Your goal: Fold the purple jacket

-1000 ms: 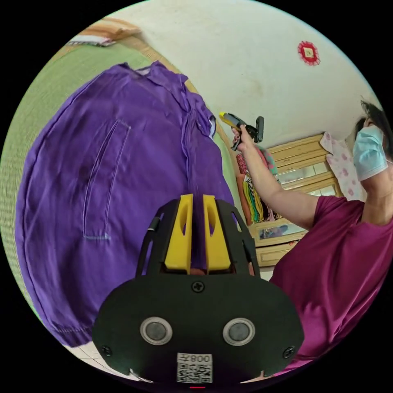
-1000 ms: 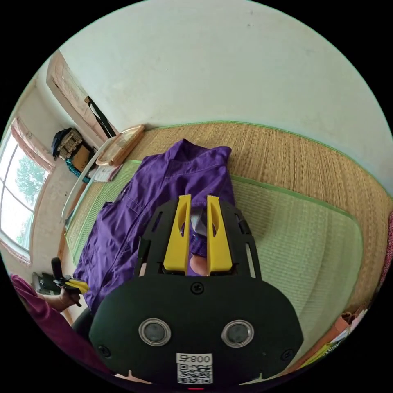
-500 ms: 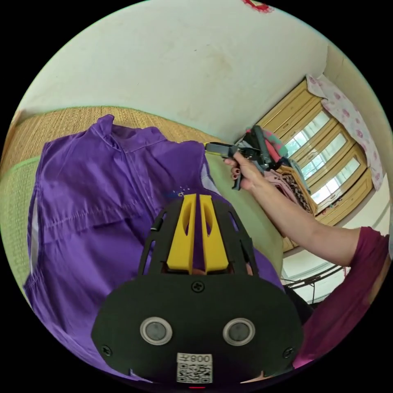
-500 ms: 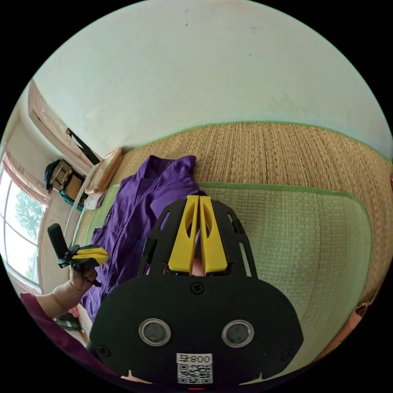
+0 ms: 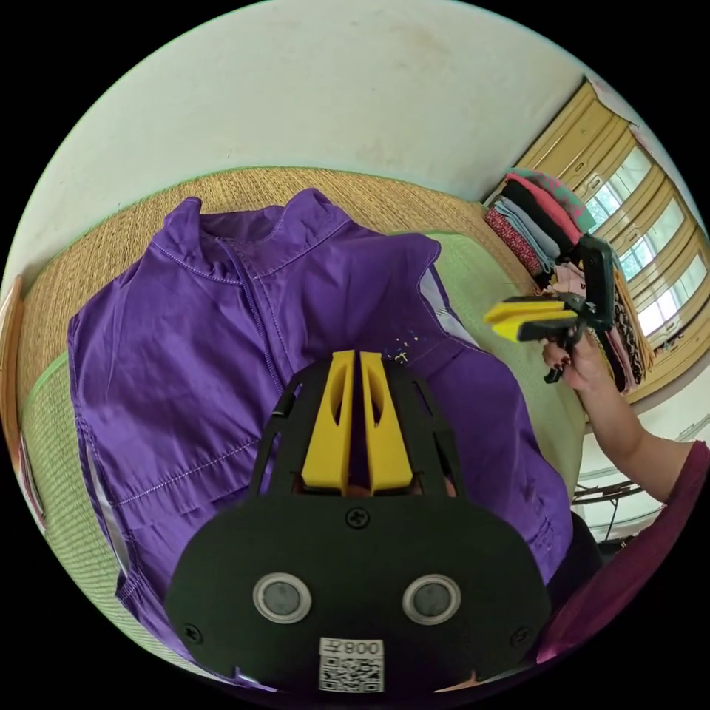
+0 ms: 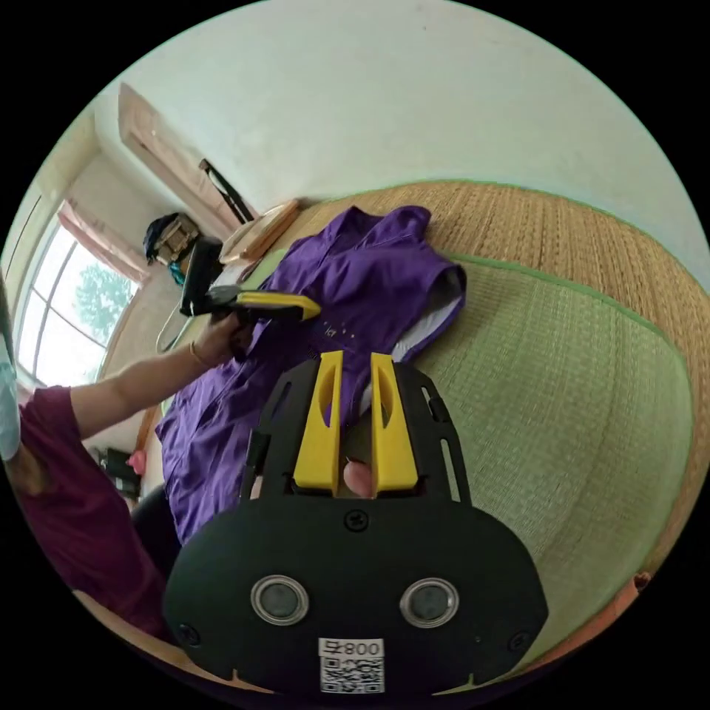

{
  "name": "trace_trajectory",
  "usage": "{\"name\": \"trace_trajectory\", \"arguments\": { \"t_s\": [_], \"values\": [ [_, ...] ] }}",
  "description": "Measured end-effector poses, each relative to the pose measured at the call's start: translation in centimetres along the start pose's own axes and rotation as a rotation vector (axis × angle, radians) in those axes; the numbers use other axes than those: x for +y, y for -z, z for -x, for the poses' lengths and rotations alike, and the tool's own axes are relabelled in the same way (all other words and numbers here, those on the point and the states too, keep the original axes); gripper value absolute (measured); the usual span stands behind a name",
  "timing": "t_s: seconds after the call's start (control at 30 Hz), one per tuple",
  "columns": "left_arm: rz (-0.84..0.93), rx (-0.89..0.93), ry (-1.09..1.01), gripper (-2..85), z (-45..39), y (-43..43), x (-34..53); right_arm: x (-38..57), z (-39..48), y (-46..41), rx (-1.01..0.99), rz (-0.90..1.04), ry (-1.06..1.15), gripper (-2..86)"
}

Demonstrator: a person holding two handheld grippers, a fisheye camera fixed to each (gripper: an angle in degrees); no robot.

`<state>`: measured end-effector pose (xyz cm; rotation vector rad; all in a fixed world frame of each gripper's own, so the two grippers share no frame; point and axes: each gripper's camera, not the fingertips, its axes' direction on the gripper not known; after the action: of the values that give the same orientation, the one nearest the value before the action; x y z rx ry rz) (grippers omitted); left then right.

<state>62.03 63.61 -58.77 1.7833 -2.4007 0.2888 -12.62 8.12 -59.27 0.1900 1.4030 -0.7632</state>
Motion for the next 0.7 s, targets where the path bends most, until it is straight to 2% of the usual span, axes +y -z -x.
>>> {"name": "trace_trajectory", "arguments": {
  "t_s": [0.1, 0.27, 0.47, 0.57, 0.7],
  "values": [
    [0.024, -0.006, 0.02, 1.1, -0.2, -1.5, -0.6, 1.3, 0.9, -1.4, 0.09, 0.108, 0.034, 6.9],
    [0.045, -0.003, 0.039, 0.6, -0.9, -3.1, -2.4, 2.3, -0.5, -1.6, 0.018, 0.159, 0.021, 3.2],
    [0.06, -0.016, -0.023, 0.3, -2.6, -4.8, -4.5, 4.6, -1.3, 2.9, 0.012, 0.067, -0.001, 1.1],
    [0.067, -0.026, -0.034, 0.3, -3.3, -5.0, -5.2, 5.8, -2.5, 2.5, -0.008, 0.107, -0.051, 1.2],
    [0.05, -0.082, -0.062, 0.3, -3.7, -3.7, -5.6, 6.0, -3.1, 6.3, -0.028, -0.023, -0.108, 1.5]
  ]
}}
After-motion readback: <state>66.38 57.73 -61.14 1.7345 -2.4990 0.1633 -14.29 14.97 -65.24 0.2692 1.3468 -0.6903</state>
